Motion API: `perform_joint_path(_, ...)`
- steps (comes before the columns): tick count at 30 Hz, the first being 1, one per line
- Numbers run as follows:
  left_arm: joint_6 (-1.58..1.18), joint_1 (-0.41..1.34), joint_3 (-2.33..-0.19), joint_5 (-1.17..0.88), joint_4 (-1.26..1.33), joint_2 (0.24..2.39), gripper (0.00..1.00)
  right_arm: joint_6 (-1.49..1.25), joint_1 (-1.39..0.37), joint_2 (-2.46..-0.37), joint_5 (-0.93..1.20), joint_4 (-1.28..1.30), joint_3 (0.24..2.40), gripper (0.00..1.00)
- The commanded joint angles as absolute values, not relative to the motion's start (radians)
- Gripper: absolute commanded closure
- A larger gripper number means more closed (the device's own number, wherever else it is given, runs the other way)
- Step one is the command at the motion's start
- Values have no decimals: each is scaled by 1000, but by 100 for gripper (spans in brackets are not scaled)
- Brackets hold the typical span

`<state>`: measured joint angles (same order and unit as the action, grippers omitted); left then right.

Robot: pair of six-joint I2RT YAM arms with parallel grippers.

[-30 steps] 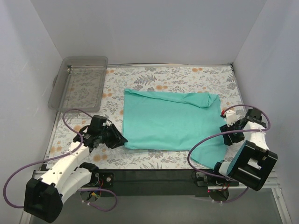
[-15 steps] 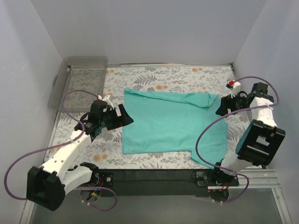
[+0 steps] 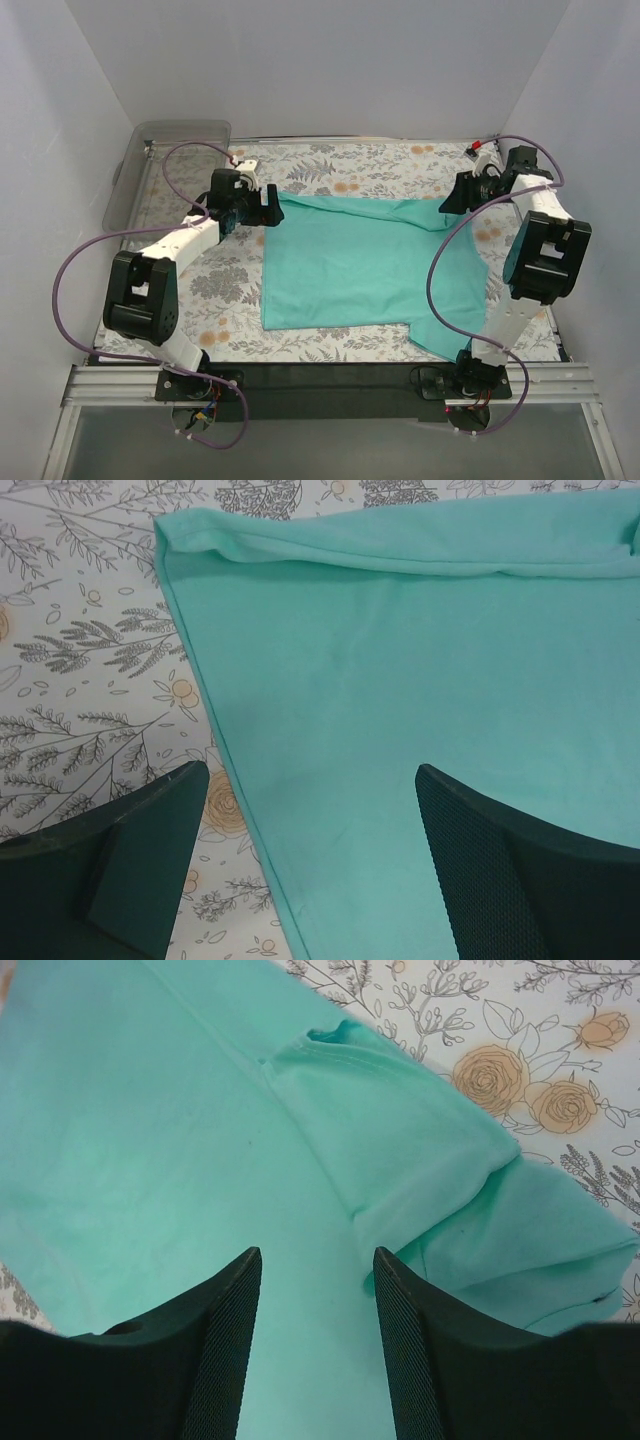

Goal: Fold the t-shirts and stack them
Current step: Fold the tshirt

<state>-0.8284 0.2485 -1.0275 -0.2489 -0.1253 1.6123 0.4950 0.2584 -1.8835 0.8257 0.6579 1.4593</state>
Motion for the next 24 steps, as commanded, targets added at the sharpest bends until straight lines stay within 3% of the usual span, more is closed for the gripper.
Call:
perform_joint_path(1,-770,253,-1037,-235,-78,1572,22,365,239,-1920,721,560,1505,53)
perform_joint_path(24,-738,253,-960,-172,-71,1457,21,235,204,-2101,614,500,1644,57)
